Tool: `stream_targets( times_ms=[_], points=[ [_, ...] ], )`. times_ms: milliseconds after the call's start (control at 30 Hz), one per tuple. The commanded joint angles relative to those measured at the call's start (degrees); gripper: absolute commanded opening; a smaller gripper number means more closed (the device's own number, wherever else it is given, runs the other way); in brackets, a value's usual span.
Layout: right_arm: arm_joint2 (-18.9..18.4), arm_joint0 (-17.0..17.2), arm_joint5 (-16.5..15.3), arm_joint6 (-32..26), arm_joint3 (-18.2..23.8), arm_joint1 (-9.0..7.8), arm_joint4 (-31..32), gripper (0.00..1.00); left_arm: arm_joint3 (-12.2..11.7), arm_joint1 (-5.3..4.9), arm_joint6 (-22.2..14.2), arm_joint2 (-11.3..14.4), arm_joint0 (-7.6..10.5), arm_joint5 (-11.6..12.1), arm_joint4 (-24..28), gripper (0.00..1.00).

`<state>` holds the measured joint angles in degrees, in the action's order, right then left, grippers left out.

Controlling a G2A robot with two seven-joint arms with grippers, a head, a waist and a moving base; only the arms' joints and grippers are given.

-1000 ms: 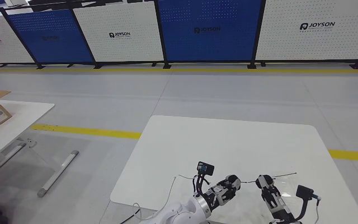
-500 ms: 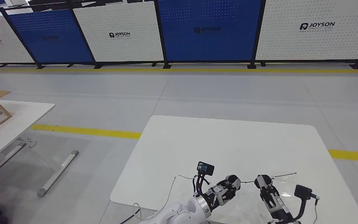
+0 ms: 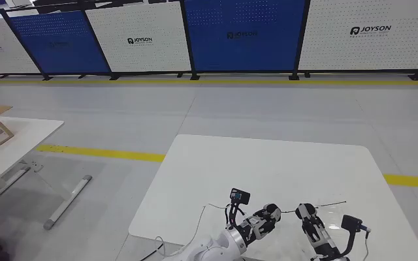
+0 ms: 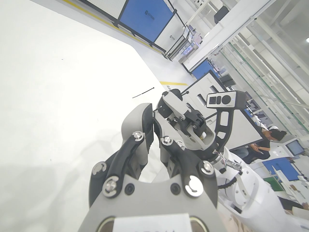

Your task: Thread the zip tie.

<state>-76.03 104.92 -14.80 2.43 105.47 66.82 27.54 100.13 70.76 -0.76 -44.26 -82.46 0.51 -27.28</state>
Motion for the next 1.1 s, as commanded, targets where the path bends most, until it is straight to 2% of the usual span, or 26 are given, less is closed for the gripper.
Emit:
stream_targets(
  times_ms=[0, 33, 200, 333, 600, 967, 1067],
  points=[
    [-0.02, -0.03, -0.16, -0.08, -0.03, 0.03, -0.01, 0.0, -0.05, 0.03, 0.08, -0.04, -0.05, -0.12, 0.27, 0.0],
    [-0.04, -0.03, -0.55, -0.22, -0.04, 0.05, -0.3, 0.0, 0.0, 0.17, 0.39, -0.32, -0.25, -0.61, 2.43, 0.0],
    [-0.67, 0.15, -1.61, -1.2, 0.07, 0.02, -1.01, 0.0, -0.26, 0.33, -1.95, -1.19, -0.1, 3.72, 9.67, 0.0],
    [-0.89, 0.21, -1.92, -1.7, 0.13, 0.04, -1.15, 0.0, -0.53, 0.24, -3.72, -1.97, -0.1, 5.65, 12.59, 0.0],
    [-1.09, 0.19, -3.86, -3.31, 0.14, 0.09, -2.92, 0.0, -1.08, 0.33, -4.04, -2.12, 0.13, 5.84, 13.68, 0.0],
    [-1.09, 0.19, -3.86, -3.31, 0.14, 0.09, -2.92, 0.0, -1.06, 0.34, -4.04, -2.09, 0.1, 5.86, 13.75, 0.0],
    [-1.09, 0.19, -3.86, -3.31, 0.14, 0.09, -2.92, 0.0, -0.92, 0.47, -5.79, -1.91, 0.11, 7.93, 17.55, 0.0]
  ],
)
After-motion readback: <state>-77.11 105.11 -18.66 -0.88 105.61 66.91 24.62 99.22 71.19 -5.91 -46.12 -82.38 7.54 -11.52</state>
